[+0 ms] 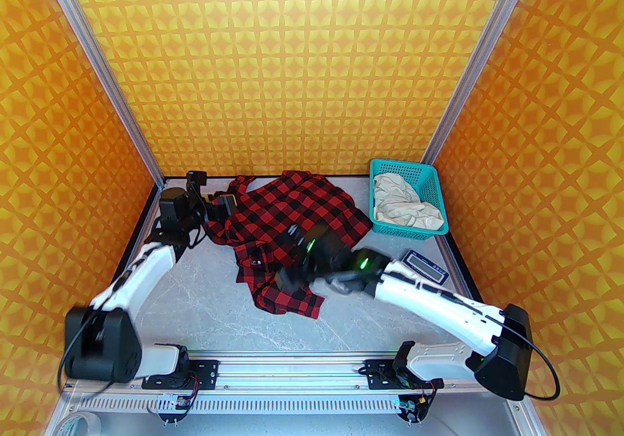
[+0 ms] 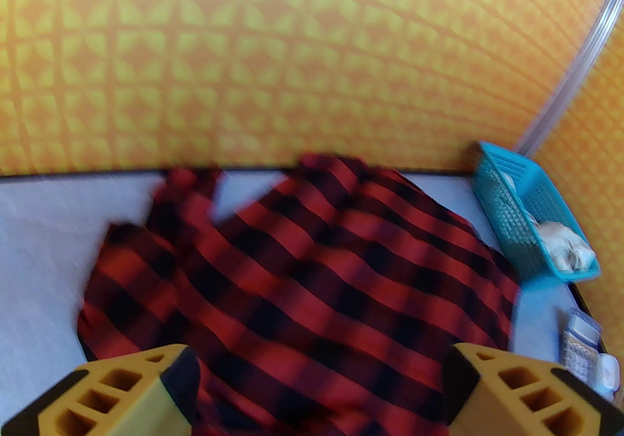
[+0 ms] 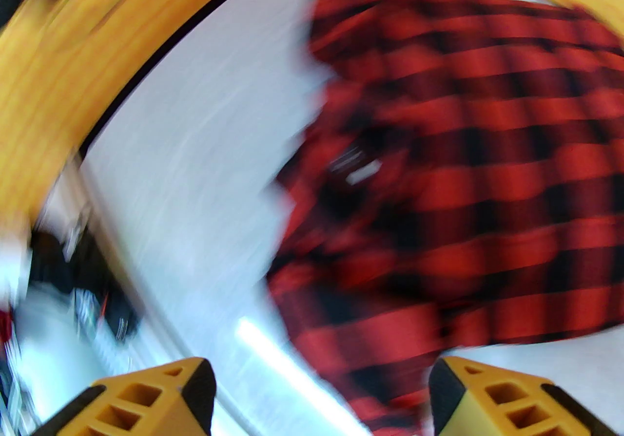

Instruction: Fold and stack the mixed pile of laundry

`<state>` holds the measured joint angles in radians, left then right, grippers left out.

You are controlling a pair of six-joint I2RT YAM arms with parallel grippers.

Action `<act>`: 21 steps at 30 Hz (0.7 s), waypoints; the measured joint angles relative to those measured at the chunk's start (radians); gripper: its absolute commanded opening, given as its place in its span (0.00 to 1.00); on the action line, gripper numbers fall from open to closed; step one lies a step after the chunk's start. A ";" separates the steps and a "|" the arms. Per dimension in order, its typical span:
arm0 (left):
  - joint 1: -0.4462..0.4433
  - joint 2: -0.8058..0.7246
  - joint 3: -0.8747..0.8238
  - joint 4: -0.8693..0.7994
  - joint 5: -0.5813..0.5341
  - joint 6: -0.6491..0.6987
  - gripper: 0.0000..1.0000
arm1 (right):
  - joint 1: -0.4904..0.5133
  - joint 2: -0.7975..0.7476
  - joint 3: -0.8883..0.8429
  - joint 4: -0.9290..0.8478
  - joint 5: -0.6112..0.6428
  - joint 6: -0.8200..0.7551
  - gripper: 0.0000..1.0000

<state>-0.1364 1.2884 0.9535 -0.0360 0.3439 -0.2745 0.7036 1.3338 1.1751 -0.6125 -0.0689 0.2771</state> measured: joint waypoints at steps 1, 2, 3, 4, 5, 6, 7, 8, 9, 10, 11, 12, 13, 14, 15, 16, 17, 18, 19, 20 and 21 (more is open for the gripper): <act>-0.021 -0.015 -0.014 -0.023 -0.005 -0.021 0.74 | -0.049 0.019 0.005 -0.002 0.013 0.009 0.68; -0.042 -0.022 -0.035 -0.037 -0.006 -0.042 0.71 | -0.095 0.048 0.012 -0.004 0.031 0.018 0.66; -0.065 -0.021 -0.060 -0.048 -0.010 -0.066 0.66 | -0.139 0.090 0.023 -0.003 0.053 0.023 0.64; -0.081 -0.008 -0.080 -0.058 -0.010 -0.084 0.61 | -0.165 0.129 0.031 -0.002 0.068 0.024 0.62; -0.095 0.019 -0.098 -0.069 -0.012 -0.102 0.55 | -0.187 0.176 0.040 -0.001 0.079 0.026 0.58; -0.103 0.059 -0.109 -0.078 -0.014 -0.118 0.49 | -0.204 0.227 0.049 0.003 0.087 0.027 0.55; -0.106 0.096 -0.111 -0.085 -0.016 -0.126 0.46 | -0.217 0.271 0.058 0.003 0.092 0.027 0.51; -0.106 0.150 -0.110 -0.087 -0.018 -0.140 0.42 | -0.230 0.329 0.074 0.004 0.095 0.026 0.48; -0.106 0.200 -0.105 -0.087 -0.023 -0.148 0.39 | -0.240 0.383 0.095 0.001 0.096 0.028 0.46; -0.106 0.251 -0.093 -0.090 -0.025 -0.153 0.37 | -0.248 0.436 0.116 0.000 0.096 0.028 0.45; -0.106 0.305 -0.075 -0.092 -0.029 -0.159 0.35 | -0.254 0.486 0.134 0.002 0.095 0.030 0.44; -0.105 0.365 -0.046 -0.093 -0.033 -0.167 0.31 | -0.259 0.528 0.145 0.005 0.092 0.031 0.43; -0.104 0.412 -0.017 -0.096 -0.035 -0.172 0.28 | -0.261 0.555 0.148 0.007 0.087 0.034 0.42; -0.101 0.468 0.024 -0.097 -0.039 -0.174 0.26 | -0.261 0.582 0.147 0.006 0.081 0.039 0.40; -0.095 0.526 0.071 -0.098 -0.041 -0.177 0.25 | -0.261 0.600 0.143 0.007 0.071 0.048 0.38; -0.089 0.566 0.106 -0.098 -0.043 -0.180 0.25 | -0.258 0.608 0.135 0.011 0.064 0.060 0.38; -0.080 0.607 0.144 -0.098 -0.043 -0.186 0.25 | -0.254 0.610 0.118 0.021 0.058 0.072 0.37; -0.069 0.648 0.183 -0.099 -0.044 -0.191 0.24 | -0.248 0.610 0.098 0.028 0.053 0.085 0.37; -0.060 0.677 0.215 -0.103 -0.046 -0.193 0.24 | -0.241 0.609 0.080 0.035 0.053 0.096 0.36; -0.048 0.715 0.256 -0.105 -0.047 -0.197 0.23 | -0.229 0.597 0.063 0.056 0.059 0.112 0.36; -0.038 0.747 0.294 -0.110 -0.047 -0.198 0.23 | -0.213 0.583 0.043 0.070 0.050 0.130 0.36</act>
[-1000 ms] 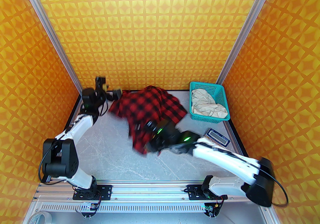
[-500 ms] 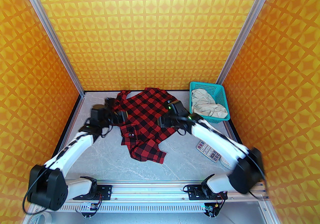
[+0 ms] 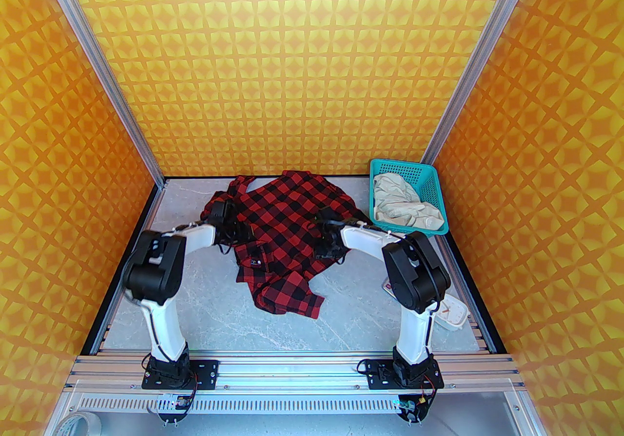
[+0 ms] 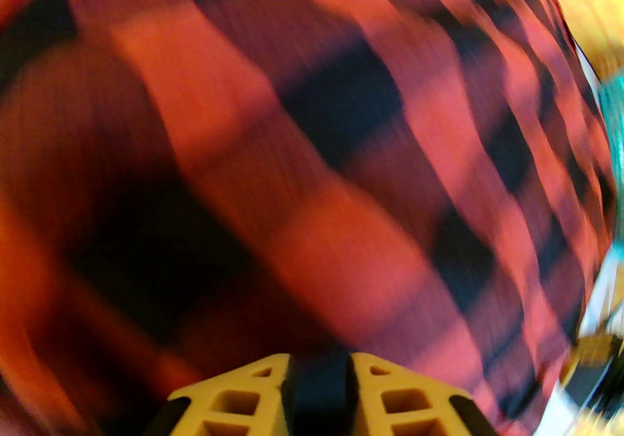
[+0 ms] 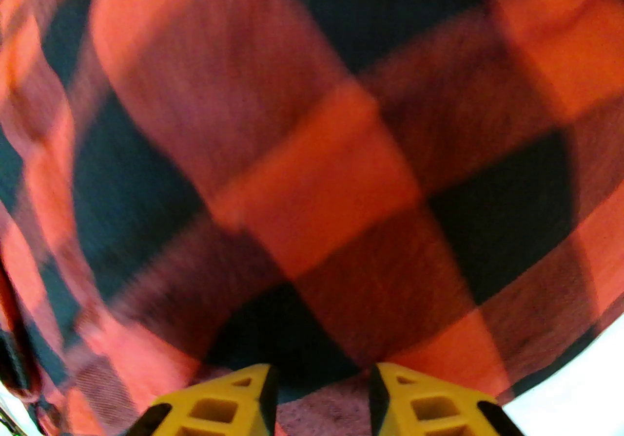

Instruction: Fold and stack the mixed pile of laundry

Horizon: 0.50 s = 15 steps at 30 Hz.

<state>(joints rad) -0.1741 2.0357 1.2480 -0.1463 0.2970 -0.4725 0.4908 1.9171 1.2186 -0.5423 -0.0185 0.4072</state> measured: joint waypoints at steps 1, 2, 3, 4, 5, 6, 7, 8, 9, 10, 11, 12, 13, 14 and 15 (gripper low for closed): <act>0.009 0.024 0.032 -0.001 0.006 -0.002 0.23 | 0.017 -0.007 -0.017 0.010 0.002 0.011 0.36; 0.018 0.050 0.070 -0.003 0.005 -0.002 0.23 | 0.043 -0.020 -0.035 0.024 0.000 0.029 0.36; 0.026 0.078 0.110 -0.008 0.005 -0.003 0.23 | 0.074 -0.031 -0.053 0.034 -0.003 0.048 0.36; 0.034 0.102 0.143 -0.010 0.008 -0.003 0.23 | 0.105 -0.042 -0.069 0.044 -0.005 0.065 0.36; 0.043 0.128 0.180 -0.013 0.016 -0.002 0.22 | 0.138 -0.053 -0.085 0.056 -0.010 0.085 0.35; 0.052 0.156 0.221 -0.018 0.024 -0.003 0.23 | 0.175 -0.065 -0.102 0.066 -0.018 0.105 0.35; 0.059 0.179 0.256 -0.023 0.034 -0.003 0.23 | 0.206 -0.072 -0.112 0.070 -0.026 0.121 0.35; 0.067 0.205 0.295 -0.026 0.044 -0.003 0.23 | 0.244 -0.078 -0.118 0.071 -0.036 0.141 0.35; 0.075 0.234 0.337 -0.029 0.056 -0.003 0.23 | 0.279 -0.079 -0.118 0.072 -0.046 0.158 0.35; 0.080 0.254 0.368 -0.033 0.065 -0.003 0.23 | 0.310 -0.079 -0.117 0.073 -0.053 0.170 0.36; 0.084 0.276 0.403 -0.039 0.073 -0.002 0.23 | 0.348 -0.078 -0.113 0.071 -0.063 0.185 0.36; 0.087 0.299 0.440 -0.046 0.080 -0.002 0.24 | 0.380 -0.077 -0.106 0.064 -0.074 0.198 0.37; 0.089 0.318 0.471 -0.049 0.088 -0.002 0.24 | 0.409 -0.075 -0.098 0.054 -0.085 0.209 0.38; 0.089 0.336 0.500 -0.053 0.095 0.001 0.25 | 0.432 -0.073 -0.088 0.042 -0.093 0.216 0.39; 0.090 0.351 0.526 -0.058 0.100 0.003 0.26 | 0.452 -0.073 -0.076 0.032 -0.102 0.223 0.41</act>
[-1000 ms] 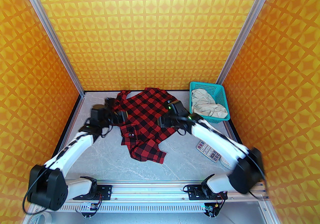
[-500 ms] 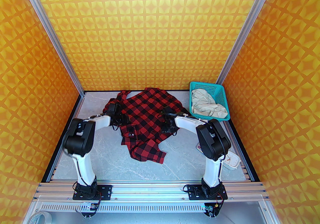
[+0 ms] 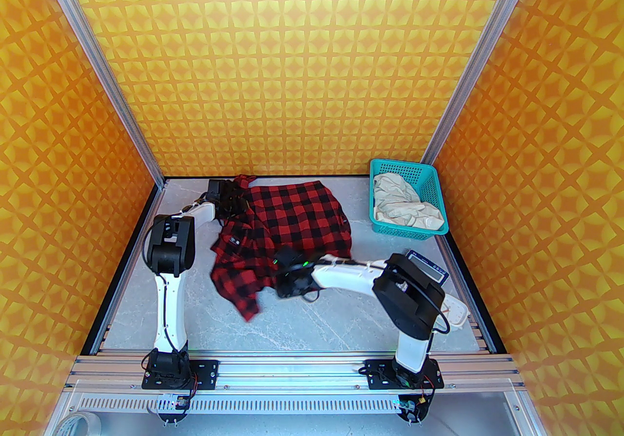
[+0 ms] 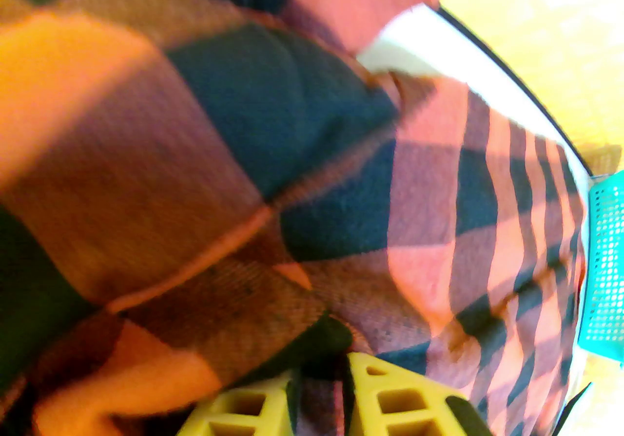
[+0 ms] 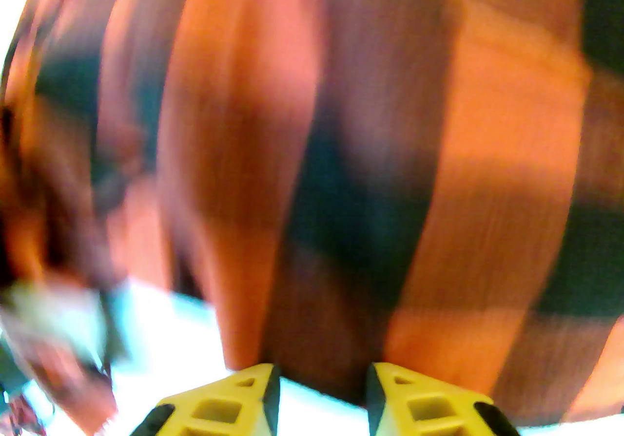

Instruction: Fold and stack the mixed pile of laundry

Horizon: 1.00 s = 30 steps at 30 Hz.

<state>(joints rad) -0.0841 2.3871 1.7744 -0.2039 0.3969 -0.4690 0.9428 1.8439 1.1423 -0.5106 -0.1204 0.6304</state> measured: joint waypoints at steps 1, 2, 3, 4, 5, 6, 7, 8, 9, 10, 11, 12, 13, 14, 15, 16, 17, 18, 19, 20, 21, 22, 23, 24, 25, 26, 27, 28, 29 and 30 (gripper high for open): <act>0.000 0.009 0.018 -0.008 0.005 0.003 0.28 | 0.011 0.000 0.011 -0.013 0.000 0.003 0.42; 0.000 0.012 0.029 -0.016 0.008 0.008 0.31 | 0.015 -0.004 0.019 -0.025 0.001 0.004 0.43; 0.000 0.010 0.032 -0.027 0.012 0.017 0.36 | 0.009 -0.015 0.022 -0.039 0.007 0.005 0.44; 0.000 0.004 0.032 -0.038 0.014 0.024 0.43 | -0.002 -0.031 0.021 -0.055 0.011 0.005 0.45; 0.000 -0.011 0.025 -0.051 0.017 0.036 0.53 | -0.024 -0.064 0.011 -0.071 0.016 0.004 0.46; 0.000 -0.035 0.010 -0.064 0.019 0.047 0.61 | -0.054 -0.106 -0.005 -0.085 0.019 0.002 0.47; 0.001 -0.071 -0.019 -0.075 0.019 0.056 0.65 | -0.084 -0.151 -0.024 -0.096 0.024 -0.003 0.48; 0.002 -0.122 -0.062 -0.082 0.019 0.063 0.69 | -0.123 -0.206 -0.048 -0.108 0.032 -0.007 0.50; 0.003 -0.189 -0.116 -0.090 0.019 0.071 0.72 | -0.169 -0.272 -0.077 -0.122 0.040 -0.011 0.52; 0.005 -0.255 -0.169 -0.093 0.016 0.076 0.74 | -0.210 -0.323 -0.104 -0.131 0.043 -0.016 0.54; 0.006 -0.351 -0.242 -0.100 0.010 0.081 0.75 | -0.264 -0.382 -0.139 -0.141 0.042 -0.022 0.56; 0.008 -0.438 -0.306 -0.101 0.002 0.081 0.77 | -0.316 -0.432 -0.175 -0.147 0.041 -0.027 0.59; 0.011 -0.525 -0.371 -0.100 -0.006 0.080 0.79 | -0.365 -0.474 -0.211 -0.153 0.037 -0.031 0.61; 0.012 -0.612 -0.439 -0.098 -0.015 0.077 0.80 | -0.415 -0.509 -0.249 -0.158 0.029 -0.034 0.64; 0.013 -0.694 -0.509 -0.097 -0.027 0.073 0.81 | -0.462 -0.534 -0.287 -0.162 0.019 -0.035 0.65; 0.014 -0.758 -0.570 -0.098 -0.040 0.069 0.82 | -0.498 -0.548 -0.316 -0.164 0.008 -0.034 0.66; 0.017 -0.822 -0.640 -0.103 -0.053 0.062 0.83 | -0.533 -0.555 -0.348 -0.165 -0.008 -0.033 0.66; 0.022 -0.880 -0.717 -0.113 -0.068 0.053 0.85 | -0.558 -0.554 -0.370 -0.164 -0.027 -0.032 0.66; 0.027 -0.916 -0.771 -0.129 -0.077 0.046 0.87 | -0.577 -0.550 -0.388 -0.162 -0.045 -0.032 0.66; 0.036 -0.950 -0.834 -0.146 -0.092 0.038 0.88 | -0.596 -0.541 -0.403 -0.160 -0.064 -0.032 0.66; 0.047 -0.978 -0.897 -0.169 -0.110 0.029 0.89 | -0.613 -0.530 -0.411 -0.153 -0.081 -0.031 0.65; 0.057 -1.001 -0.944 -0.187 -0.124 0.022 0.90 | -0.629 -0.517 -0.414 -0.145 -0.094 -0.031 0.64; 0.069 -1.027 -0.995 -0.214 -0.138 0.013 0.91 | -0.643 -0.502 -0.415 -0.134 -0.103 -0.031 0.64; 0.080 -1.050 -1.033 -0.236 -0.148 0.004 0.92 | -0.660 -0.486 -0.415 -0.118 -0.113 -0.029 0.63; 0.087 -1.073 -1.064 -0.255 -0.156 -0.003 0.93 | -0.677 -0.471 -0.415 -0.102 -0.117 -0.029 0.63; 0.093 -1.098 -1.091 -0.271 -0.163 -0.013 0.93 | -0.697 -0.454 -0.415 -0.084 -0.120 -0.029 0.62; 0.097 -1.118 -1.109 -0.283 -0.168 -0.023 0.93 | -0.713 -0.434 -0.415 -0.066 -0.122 -0.028 0.60; 0.097 -1.135 -1.123 -0.291 -0.170 -0.032 0.94 | -0.725 -0.414 -0.414 -0.049 -0.124 -0.028 0.58; 0.097 -1.149 -1.135 -0.295 -0.170 -0.043 0.94 | -0.734 -0.389 -0.414 -0.031 -0.124 -0.028 0.56; 0.097 -1.163 -1.149 -0.297 -0.170 -0.055 0.94 | -0.738 -0.362 -0.412 -0.016 -0.125 -0.029 0.55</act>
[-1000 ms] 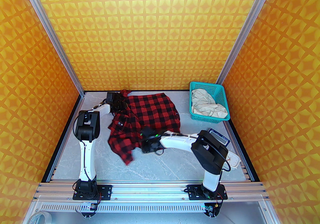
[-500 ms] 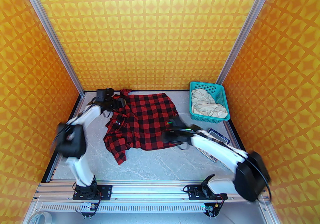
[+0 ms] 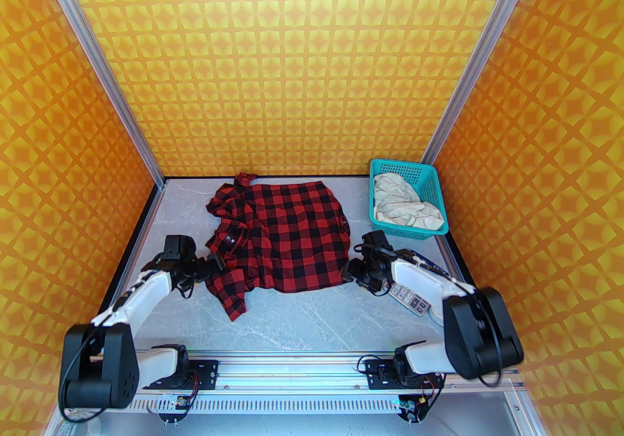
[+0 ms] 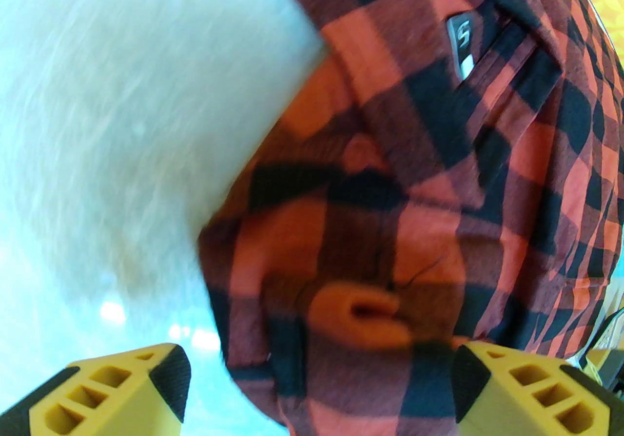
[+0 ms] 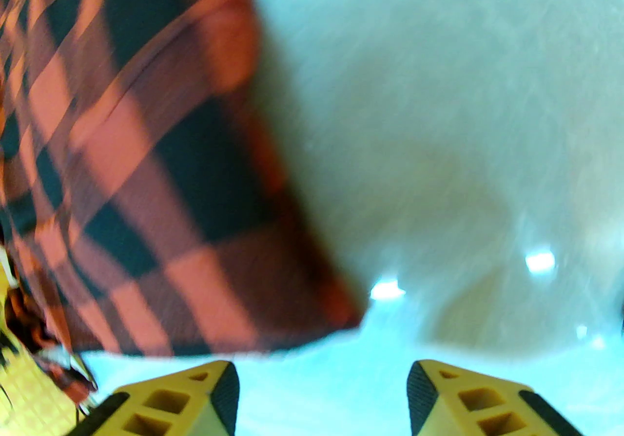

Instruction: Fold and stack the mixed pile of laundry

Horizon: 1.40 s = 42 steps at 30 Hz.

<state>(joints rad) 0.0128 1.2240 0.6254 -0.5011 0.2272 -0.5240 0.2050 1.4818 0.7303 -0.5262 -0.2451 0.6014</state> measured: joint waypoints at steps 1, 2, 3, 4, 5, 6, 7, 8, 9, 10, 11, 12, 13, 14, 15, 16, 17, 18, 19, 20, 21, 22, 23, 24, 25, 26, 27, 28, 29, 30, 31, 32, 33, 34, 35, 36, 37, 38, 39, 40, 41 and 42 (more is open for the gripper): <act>0.000 -0.009 -0.013 0.000 0.002 -0.009 0.93 | -0.001 0.023 0.008 -0.001 0.001 -0.003 0.53; 0.000 -0.017 -0.031 0.001 0.008 -0.023 0.92 | -0.006 0.034 0.023 -0.008 -0.004 0.000 0.51; 0.000 -0.022 -0.050 0.007 0.019 -0.034 0.90 | -0.006 0.047 0.031 -0.004 -0.006 0.001 0.48; 0.000 -0.023 -0.072 0.019 0.037 -0.048 0.86 | -0.008 0.057 0.038 -0.012 -0.006 0.002 0.45; -0.002 -0.021 -0.089 0.029 0.051 -0.064 0.83 | -0.012 0.062 0.041 -0.018 -0.008 0.002 0.43; -0.005 -0.015 -0.109 0.049 0.068 -0.077 0.80 | -0.015 0.068 0.045 -0.025 -0.009 0.003 0.41; -0.011 -0.005 -0.118 0.066 0.069 -0.086 0.73 | -0.016 0.074 0.050 -0.031 -0.009 0.006 0.38; -0.012 0.002 -0.118 0.072 0.070 -0.101 0.67 | -0.017 0.077 0.052 -0.034 -0.008 0.005 0.35; -0.015 0.013 -0.119 0.090 0.071 -0.110 0.61 | -0.015 0.077 0.054 -0.039 -0.004 0.006 0.33; -0.021 0.028 -0.118 0.104 0.068 -0.119 0.54 | -0.012 0.079 0.056 -0.039 0.001 0.007 0.30; -0.021 0.040 -0.117 0.111 0.064 -0.130 0.43 | -0.007 0.082 0.059 -0.040 0.007 0.008 0.27; -0.020 0.049 -0.117 0.121 0.062 -0.140 0.32 | 0.000 0.084 0.061 -0.038 0.010 0.009 0.23; -0.023 0.061 -0.119 0.148 0.066 -0.150 0.23 | 0.006 0.086 0.062 -0.030 0.010 0.008 0.19; -0.027 0.076 -0.121 0.180 0.076 -0.156 0.14 | 0.012 0.090 0.062 -0.020 0.010 0.008 0.16; -0.036 0.088 -0.123 0.211 0.090 -0.163 0.06 | 0.018 0.092 0.062 -0.009 0.008 0.009 0.12; -0.045 0.092 -0.123 0.236 0.102 -0.166 0.00 | 0.026 0.096 0.061 0.016 0.000 0.008 0.09; -0.050 0.089 -0.122 0.249 0.107 -0.167 0.00 | 0.035 0.101 0.061 0.034 -0.003 0.005 0.05; -0.054 0.079 -0.122 0.257 0.110 -0.163 0.00 | 0.043 0.102 0.061 0.046 -0.004 0.004 0.01; -0.055 0.065 -0.121 0.259 0.113 -0.159 0.00 | 0.047 0.102 0.061 0.058 -0.012 0.003 0.00; -0.055 0.050 -0.117 0.257 0.113 -0.158 0.00 | 0.050 0.102 0.061 0.072 -0.019 0.006 0.00; -0.055 0.035 -0.112 0.253 0.113 -0.156 0.00 | 0.051 0.102 0.061 0.081 -0.026 0.006 0.00; -0.055 0.016 -0.105 0.245 0.113 -0.153 0.00 | 0.053 0.098 0.061 0.090 -0.033 0.008 0.00; -0.055 -0.002 -0.096 0.233 0.112 -0.151 0.00 | 0.054 0.092 0.061 0.090 -0.036 0.008 0.00; -0.055 -0.023 -0.085 0.211 0.109 -0.148 0.00 | 0.055 0.080 0.059 0.089 -0.037 0.008 0.00; -0.055 -0.045 -0.071 0.184 0.101 -0.145 0.00 | 0.055 0.061 0.055 0.086 -0.036 0.008 0.00; -0.055 -0.070 -0.056 0.153 0.090 -0.142 0.00 | 0.055 0.029 0.049 0.073 -0.035 0.008 0.00; -0.055 -0.100 -0.040 0.115 0.074 -0.137 0.00 | 0.055 -0.006 0.042 0.055 -0.034 0.008 0.00; -0.055 -0.126 -0.025 0.080 0.058 -0.132 0.00 | 0.055 -0.055 0.033 0.030 -0.028 0.008 0.00; -0.055 -0.151 -0.008 0.042 0.042 -0.127 0.00 | 0.055 -0.114 0.024 -0.003 -0.019 0.008 0.00; -0.055 -0.179 0.010 0.001 0.024 -0.122 0.00 | 0.055 -0.187 0.016 -0.043 -0.007 0.008 0.00; -0.055 -0.197 0.023 -0.030 0.011 -0.119 0.00 | 0.055 -0.249 0.011 -0.082 0.005 0.008 0.00; -0.055 -0.219 0.035 -0.066 -0.004 -0.114 0.00 | 0.055 -0.315 0.009 -0.119 0.015 0.008 0.00; -0.055 -0.237 0.042 -0.099 -0.018 -0.111 0.00 | 0.055 -0.383 0.008 -0.163 0.027 0.009 0.00; -0.055 -0.249 0.046 -0.128 -0.029 -0.107 0.00 | 0.055 -0.432 0.005 -0.196 0.035 0.013 0.00; -0.055 -0.261 0.048 -0.161 -0.044 -0.106 0.00 | 0.055 -0.487 0.000 -0.238 0.040 0.018 0.00; -0.055 -0.277 0.048 -0.200 -0.064 -0.108 0.00 | 0.055 -0.534 -0.007 -0.278 0.048 0.025 0.00; -0.055 -0.289 0.048 -0.228 -0.077 -0.109 0.04 | 0.055 -0.570 -0.017 -0.314 0.052 0.032 0.00; -0.055 -0.306 0.046 -0.255 -0.093 -0.114 0.25 | 0.055 -0.606 -0.029 -0.355 0.056 0.043 0.00; -0.055 -0.322 0.045 -0.275 -0.105 -0.120 0.47 | 0.055 -0.638 -0.042 -0.394 0.061 0.054 0.00; -0.056 -0.333 0.045 -0.292 -0.120 -0.128 0.56 | 0.055 -0.656 -0.052 -0.423 0.063 0.062 0.03; -0.056 -0.340 0.045 -0.307 -0.136 -0.134 0.61 | 0.055 -0.675 -0.063 -0.456 0.067 0.072 0.19; -0.056 -0.340 0.045 -0.319 -0.151 -0.139 0.63 | 0.055 -0.688 -0.069 -0.490 0.071 0.085 0.33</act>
<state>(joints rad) -0.0433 0.8837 0.6701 -0.8200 0.0765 -0.6628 0.2600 0.7940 0.6613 -1.0161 -0.1745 0.6865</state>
